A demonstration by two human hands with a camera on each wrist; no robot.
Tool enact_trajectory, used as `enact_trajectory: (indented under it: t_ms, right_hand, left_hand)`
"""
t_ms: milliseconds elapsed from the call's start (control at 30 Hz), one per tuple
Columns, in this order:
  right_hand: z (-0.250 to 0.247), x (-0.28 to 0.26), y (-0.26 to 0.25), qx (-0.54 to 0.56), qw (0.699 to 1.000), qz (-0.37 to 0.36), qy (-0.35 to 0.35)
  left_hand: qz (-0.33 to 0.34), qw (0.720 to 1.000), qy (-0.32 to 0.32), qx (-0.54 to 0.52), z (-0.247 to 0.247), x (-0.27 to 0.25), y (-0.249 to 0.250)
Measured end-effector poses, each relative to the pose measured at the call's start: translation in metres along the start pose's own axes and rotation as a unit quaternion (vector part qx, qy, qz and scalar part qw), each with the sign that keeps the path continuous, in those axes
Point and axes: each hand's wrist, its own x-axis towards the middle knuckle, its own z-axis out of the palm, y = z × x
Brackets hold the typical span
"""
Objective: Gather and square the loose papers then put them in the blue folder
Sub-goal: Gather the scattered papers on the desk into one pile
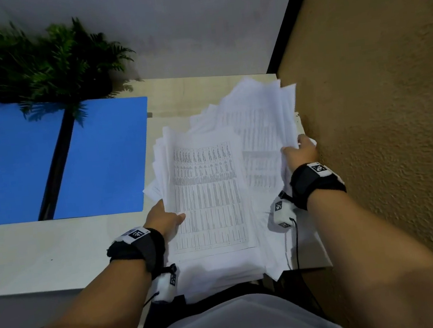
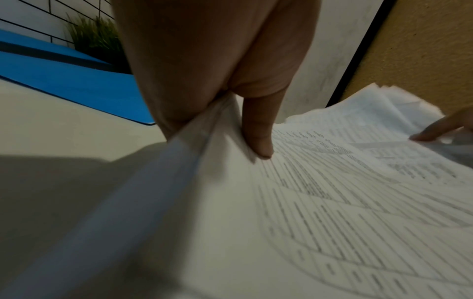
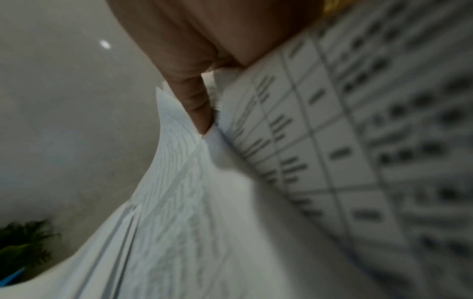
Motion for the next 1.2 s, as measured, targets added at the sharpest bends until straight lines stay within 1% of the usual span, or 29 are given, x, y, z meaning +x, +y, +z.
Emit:
enact_trajectory:
  t_ms: [33, 100, 167, 300, 400, 500, 600, 700, 733, 766, 800, 866, 966, 1100, 1133, 1200]
  right_hand:
    - [-0.006, 0.002, -0.003, -0.012, 1.0, -0.012, 0.024]
    - [-0.018, 0.0, -0.007, -0.015, 0.999, -0.021, 0.027]
    - [-0.03, -0.006, -0.012, -0.02, 0.998, -0.028, 0.048]
    - [-0.058, -0.02, -0.03, -0.033, 0.989, -0.103, 0.104]
    - [-0.08, -0.028, -0.047, -0.086, 0.968, -0.177, 0.159]
    - [-0.098, -0.035, -0.071, -0.04, 0.952, -0.23, 0.195]
    - [-0.11, -0.043, -0.095, 0.063, 0.933, -0.278, 0.221]
    - [-0.118, -0.052, -0.11, 0.112, 0.92, -0.298, 0.228]
    - [-0.117, -0.055, -0.111, 0.123, 0.921, -0.295, 0.222]
    - [-0.114, -0.057, -0.11, 0.136, 0.923, -0.289, 0.214]
    - [-0.11, -0.061, -0.108, 0.147, 0.929, -0.271, 0.205]
    - [-0.102, -0.068, -0.099, 0.16, 0.939, -0.237, 0.19]
    - [-0.092, -0.068, -0.076, 0.166, 0.954, -0.197, 0.153]
    - [-0.085, -0.052, -0.045, 0.141, 0.981, -0.099, 0.089]
    - [-0.083, -0.048, -0.039, 0.134, 0.985, -0.077, 0.07]
    - [-0.078, -0.044, -0.032, 0.077, 0.996, -0.045, 0.026]
  left_hand:
    - [0.0, 1.0, -0.002, -0.003, -0.001, 0.0, 0.0]
    - [0.003, 1.0, -0.005, -0.018, -0.001, 0.001, -0.002]
    - [0.006, 1.0, -0.01, -0.021, -0.001, 0.003, -0.004]
    - [0.013, 0.998, -0.028, -0.055, -0.002, 0.004, -0.006]
    - [0.005, 0.992, -0.03, -0.123, -0.004, 0.0, -0.007]
    - [0.017, 0.984, -0.018, -0.178, -0.002, -0.004, -0.005]
    - [0.053, 0.967, -0.007, -0.248, 0.001, -0.008, 0.0]
    - [0.111, 0.969, -0.018, -0.219, 0.004, -0.016, 0.001]
    - [0.132, 0.969, -0.027, -0.209, 0.005, -0.016, 0.0]
    - [0.132, 0.969, -0.037, -0.205, 0.006, -0.019, 0.002]
    - [0.13, 0.971, -0.043, -0.197, 0.007, -0.019, 0.002]
    - [0.124, 0.978, -0.031, -0.167, 0.008, -0.017, 0.004]
    - [0.114, 0.982, -0.032, -0.149, -0.002, -0.014, 0.006]
    - [0.082, 0.986, -0.032, -0.144, -0.015, -0.01, 0.011]
    - [0.071, 0.984, -0.034, -0.159, -0.017, -0.009, 0.012]
    - [0.041, 0.97, -0.038, -0.237, -0.02, -0.009, 0.016]
